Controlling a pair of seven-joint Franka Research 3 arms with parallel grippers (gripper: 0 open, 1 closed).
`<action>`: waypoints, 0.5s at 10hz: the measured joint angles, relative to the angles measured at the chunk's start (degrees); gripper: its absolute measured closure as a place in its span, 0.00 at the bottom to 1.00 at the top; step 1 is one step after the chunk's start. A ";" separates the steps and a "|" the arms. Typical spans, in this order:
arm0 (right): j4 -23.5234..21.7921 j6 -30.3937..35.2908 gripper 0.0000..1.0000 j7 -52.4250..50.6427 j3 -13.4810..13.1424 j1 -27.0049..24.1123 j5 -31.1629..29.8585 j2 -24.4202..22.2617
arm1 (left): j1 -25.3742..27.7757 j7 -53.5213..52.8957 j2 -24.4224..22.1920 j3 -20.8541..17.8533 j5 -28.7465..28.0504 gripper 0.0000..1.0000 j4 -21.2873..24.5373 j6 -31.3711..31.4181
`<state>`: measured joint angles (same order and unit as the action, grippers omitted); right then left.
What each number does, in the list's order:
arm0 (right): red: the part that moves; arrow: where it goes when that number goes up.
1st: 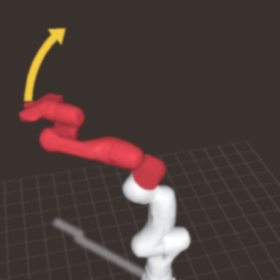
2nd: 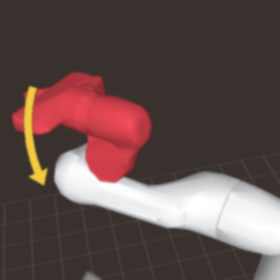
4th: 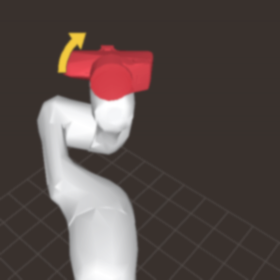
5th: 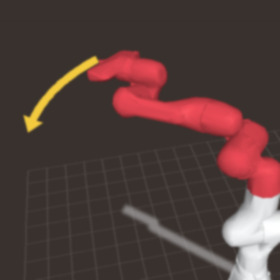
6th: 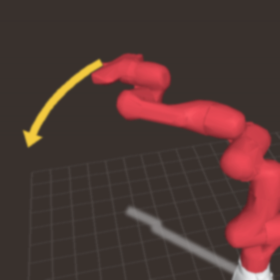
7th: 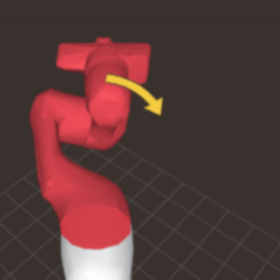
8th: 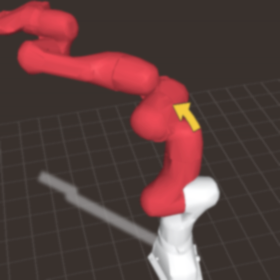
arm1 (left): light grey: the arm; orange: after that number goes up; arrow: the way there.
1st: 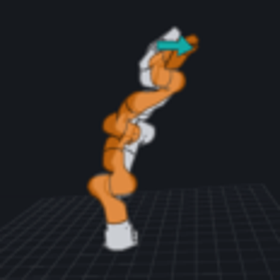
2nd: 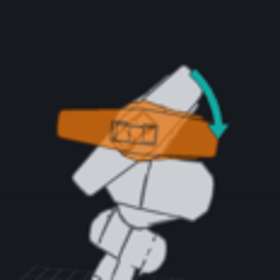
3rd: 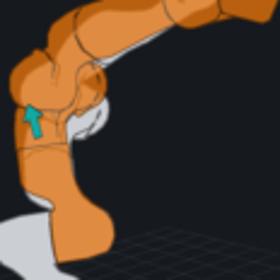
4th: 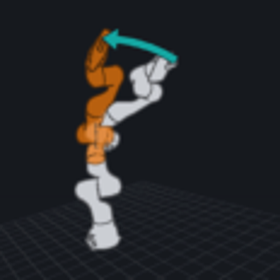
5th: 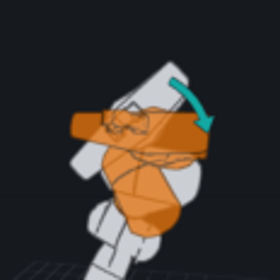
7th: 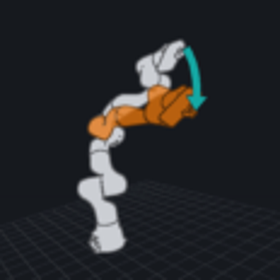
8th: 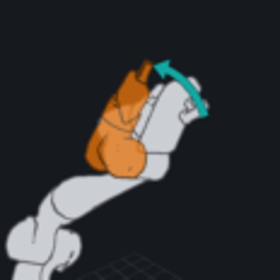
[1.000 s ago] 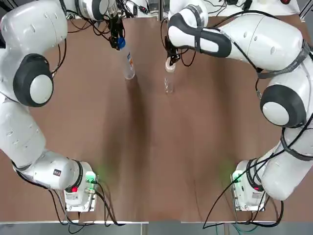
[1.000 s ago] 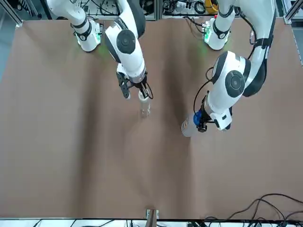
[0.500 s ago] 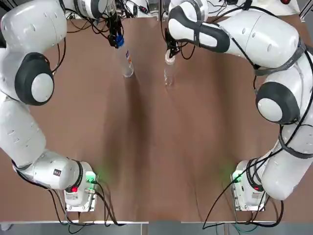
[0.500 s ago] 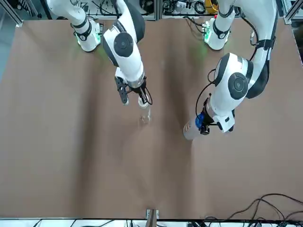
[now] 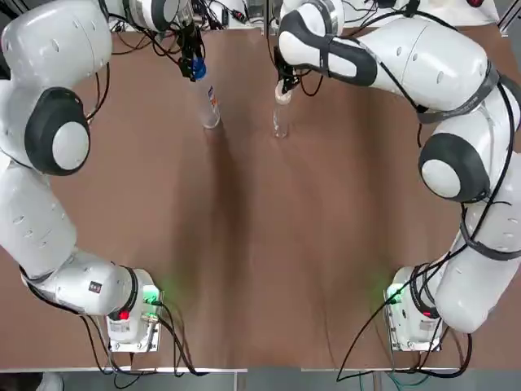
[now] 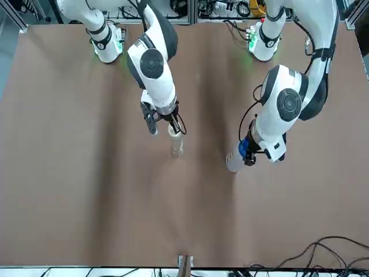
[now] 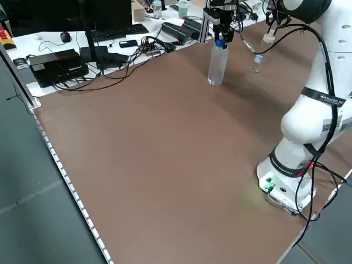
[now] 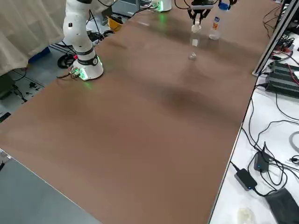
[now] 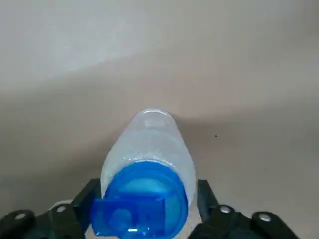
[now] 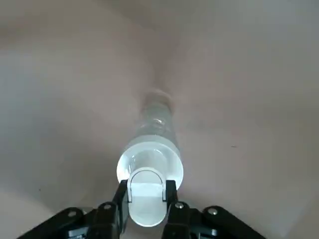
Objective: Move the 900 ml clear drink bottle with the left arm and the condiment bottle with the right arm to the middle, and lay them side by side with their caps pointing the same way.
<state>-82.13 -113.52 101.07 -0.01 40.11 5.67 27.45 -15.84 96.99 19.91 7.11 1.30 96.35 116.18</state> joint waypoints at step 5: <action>0.01 -0.29 0.67 -1.46 -0.01 -0.72 -0.06 0.58 | 0.54 -0.41 0.00 -0.18 -0.52 0.07 -1.54 -0.50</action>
<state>-82.12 -113.82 99.61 -0.02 39.38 5.61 28.03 -15.31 96.58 19.90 6.92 0.77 94.81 115.68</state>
